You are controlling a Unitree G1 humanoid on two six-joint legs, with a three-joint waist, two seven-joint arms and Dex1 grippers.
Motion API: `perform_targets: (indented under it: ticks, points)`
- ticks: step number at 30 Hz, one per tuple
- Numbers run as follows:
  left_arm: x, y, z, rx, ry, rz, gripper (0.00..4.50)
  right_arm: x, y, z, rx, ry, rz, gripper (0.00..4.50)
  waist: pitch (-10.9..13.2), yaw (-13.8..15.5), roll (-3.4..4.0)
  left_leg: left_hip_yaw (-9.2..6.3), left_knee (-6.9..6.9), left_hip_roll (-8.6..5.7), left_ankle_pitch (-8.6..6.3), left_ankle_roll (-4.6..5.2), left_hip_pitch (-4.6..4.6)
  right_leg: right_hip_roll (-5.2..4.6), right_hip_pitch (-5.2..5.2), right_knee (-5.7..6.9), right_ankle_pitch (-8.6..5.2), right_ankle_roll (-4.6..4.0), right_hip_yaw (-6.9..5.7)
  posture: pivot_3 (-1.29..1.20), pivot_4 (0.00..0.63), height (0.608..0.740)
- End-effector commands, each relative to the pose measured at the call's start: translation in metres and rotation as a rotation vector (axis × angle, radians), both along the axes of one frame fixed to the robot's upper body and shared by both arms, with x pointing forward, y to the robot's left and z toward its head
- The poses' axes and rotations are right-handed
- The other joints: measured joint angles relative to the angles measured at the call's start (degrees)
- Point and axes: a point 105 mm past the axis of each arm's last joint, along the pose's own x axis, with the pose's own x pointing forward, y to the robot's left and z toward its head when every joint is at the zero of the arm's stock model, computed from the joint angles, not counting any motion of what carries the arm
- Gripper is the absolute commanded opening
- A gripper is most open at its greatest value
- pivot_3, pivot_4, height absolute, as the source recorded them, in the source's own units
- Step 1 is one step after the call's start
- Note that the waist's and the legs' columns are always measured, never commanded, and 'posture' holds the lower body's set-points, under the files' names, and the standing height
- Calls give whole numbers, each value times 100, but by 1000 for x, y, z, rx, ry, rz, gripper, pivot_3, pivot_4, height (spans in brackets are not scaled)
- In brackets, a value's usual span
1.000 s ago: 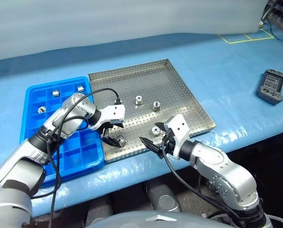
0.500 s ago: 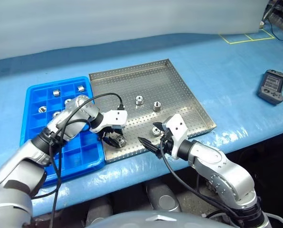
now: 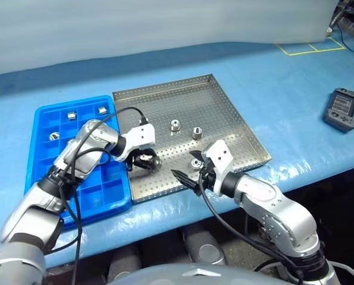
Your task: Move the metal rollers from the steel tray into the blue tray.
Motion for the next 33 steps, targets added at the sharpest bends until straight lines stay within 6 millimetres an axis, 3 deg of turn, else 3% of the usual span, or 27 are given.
perform_targets:
  ticks: [1, 5, 10, 16, 26, 33]
  points:
    - [9, 17, 39, -145, -203, 217, 1700, 1, 8, 10, 19, -41, 54, 4500, 1, 49, 1, 0, -1, 0, 0, 1, 1, 0, 0, 0, 0, 0, 1, -144, 150, 740]
    - [0, 41, 57, -248, -347, 459, 1699, 5, 15, 12, 14, -43, 111, 4500, 1, 279, 1, -2, -3, 2, 0, 1, 4, 2, 0, 2, 0, -1, -1, -69, 150, 740]
    - [-16, 73, 63, -276, -453, 701, 1699, 8, 27, 13, 3, -53, 187, 4500, 1, 653, -1, -3, 4, -1, 0, 0, 8, 0, 8, 2, 1, 0, -6, -7, 150, 740]
    - [-57, 99, 64, -276, -495, 899, 1699, 7, 50, 19, 0, -92, 314, 4500, 0, 986, -3, -1, 9, -1, 0, -1, 6, -2, 9, -1, 2, 0, -8, 44, 150, 740]
    - [-97, 112, 17, -216, -323, 1086, 1699, 3, 81, 19, -8, -161, 437, 4500, -2, 1253, -6, -1, 24, 0, 1, -2, 13, -4, 19, 0, -3, -15, -13, 102, 150, 740]
    - [-103, 102, -2, -232, -227, 1085, 1699, 1, 83, 19, -2, -160, 451, 4500, -3, 1332, -7, -1, 27, 0, 1, -3, 14, -4, 19, 1, -14, -37, -14, 88, 150, 740]
